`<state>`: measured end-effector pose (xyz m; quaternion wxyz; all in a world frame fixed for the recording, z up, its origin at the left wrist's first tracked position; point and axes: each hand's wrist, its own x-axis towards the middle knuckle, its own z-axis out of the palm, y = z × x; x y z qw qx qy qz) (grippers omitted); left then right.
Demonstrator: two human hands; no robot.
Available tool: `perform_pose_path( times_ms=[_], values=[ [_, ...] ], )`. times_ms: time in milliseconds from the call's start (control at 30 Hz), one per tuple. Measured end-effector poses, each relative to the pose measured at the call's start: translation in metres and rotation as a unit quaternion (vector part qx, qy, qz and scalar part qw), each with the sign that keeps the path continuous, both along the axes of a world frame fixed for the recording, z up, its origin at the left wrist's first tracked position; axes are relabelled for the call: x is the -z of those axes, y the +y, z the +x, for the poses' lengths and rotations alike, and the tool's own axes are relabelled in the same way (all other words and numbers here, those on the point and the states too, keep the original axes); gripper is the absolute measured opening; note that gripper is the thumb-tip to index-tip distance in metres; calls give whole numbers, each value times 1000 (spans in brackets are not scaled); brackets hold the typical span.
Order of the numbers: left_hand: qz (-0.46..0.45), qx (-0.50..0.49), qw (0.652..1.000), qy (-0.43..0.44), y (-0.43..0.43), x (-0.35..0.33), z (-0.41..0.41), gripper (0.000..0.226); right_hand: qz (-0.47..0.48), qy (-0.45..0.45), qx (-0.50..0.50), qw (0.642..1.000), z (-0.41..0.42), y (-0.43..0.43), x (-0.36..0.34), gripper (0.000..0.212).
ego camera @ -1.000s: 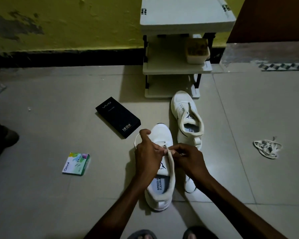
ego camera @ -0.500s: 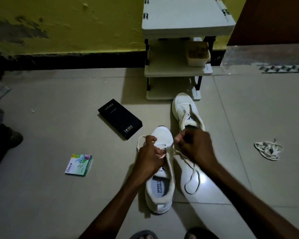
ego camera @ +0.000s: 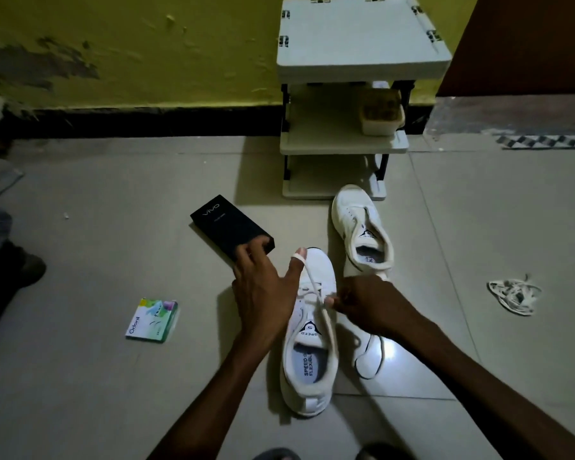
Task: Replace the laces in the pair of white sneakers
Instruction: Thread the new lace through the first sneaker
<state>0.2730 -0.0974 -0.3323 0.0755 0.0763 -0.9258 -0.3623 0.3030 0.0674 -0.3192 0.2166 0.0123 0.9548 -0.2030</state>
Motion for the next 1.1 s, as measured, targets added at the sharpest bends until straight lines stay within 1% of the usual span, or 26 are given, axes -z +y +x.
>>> perform_pose_path(
  times_ms=[33,67,100,133,167,233,300,333,400,467,500,533,633,733,767,800,833,867,900,933,967,1000,1033,1067,1100],
  values=[
    [31,8,996,-84,-1,2,-1,63,-11,-25,-13,1000,1,-1,4,39],
    [71,16,983,-170,-3,8,-2,69,-35,-33,-15,999,2,-1,6,36],
    [91,36,965,-245,-5,13,-2,72,-60,-24,-9,998,1,-1,3,33],
    [80,66,950,-295,-6,18,-1,71,-79,-4,1,997,-1,0,0,34],
    [53,97,942,-316,-8,22,2,68,-95,18,10,995,-4,1,-3,36],
    [16,124,943,-308,-8,28,10,61,-129,35,40,990,-9,2,-8,38],
    [4,120,949,-293,-5,30,16,55,-197,23,85,976,-12,1,-17,40],
    [0,115,951,-286,-4,30,19,54,-255,9,114,960,-12,0,-27,40],
    [-7,116,954,-275,-2,30,23,57,-376,3,149,914,-13,-1,-57,36],
    [-4,112,958,-264,0,30,26,60,-468,25,135,873,-14,2,-91,32],
    [2,107,959,-261,0,29,27,61,-501,36,118,856,-15,4,-106,33],
    [9,102,959,-263,1,29,27,61,-522,44,107,845,-14,6,-117,36],
    [14,91,961,-261,1,28,25,58,-544,55,102,831,-11,8,-132,40],
    [25,87,963,-255,2,27,24,56,-603,11,154,782,-6,6,-120,32],
    [25,87,964,-252,4,26,25,55,-600,-12,161,783,-4,8,-112,31],
    [22,86,965,-246,5,26,26,54,-568,-31,157,808,-3,12,-104,32],
    [17,83,967,-239,6,25,27,52,-501,-47,132,854,-1,17,-93,35],
    [15,79,969,-232,6,24,28,49,-408,-66,83,907,2,22,-81,35],
    [15,75,971,-225,6,22,27,47,-298,-92,14,950,6,25,-69,31],
    [16,74,972,-221,4,22,26,44,-178,-128,-62,974,10,26,-51,24],
    [18,75,972,-220,3,21,24,41,-66,-180,-123,974,16,26,-35,16],
    [21,77,972,-220,1,21,23,39,27,-232,-172,957,22,23,-18,11],
    [22,81,972,-221,0,20,22,37,90,-271,-207,936,30,18,-4,13],
    [23,85,971,-223,0,20,21,36,125,-284,-228,923,35,15,8,17],
    [20,89,970,-224,-1,19,21,36,140,-287,-220,922,38,13,15,19]
  ],
)
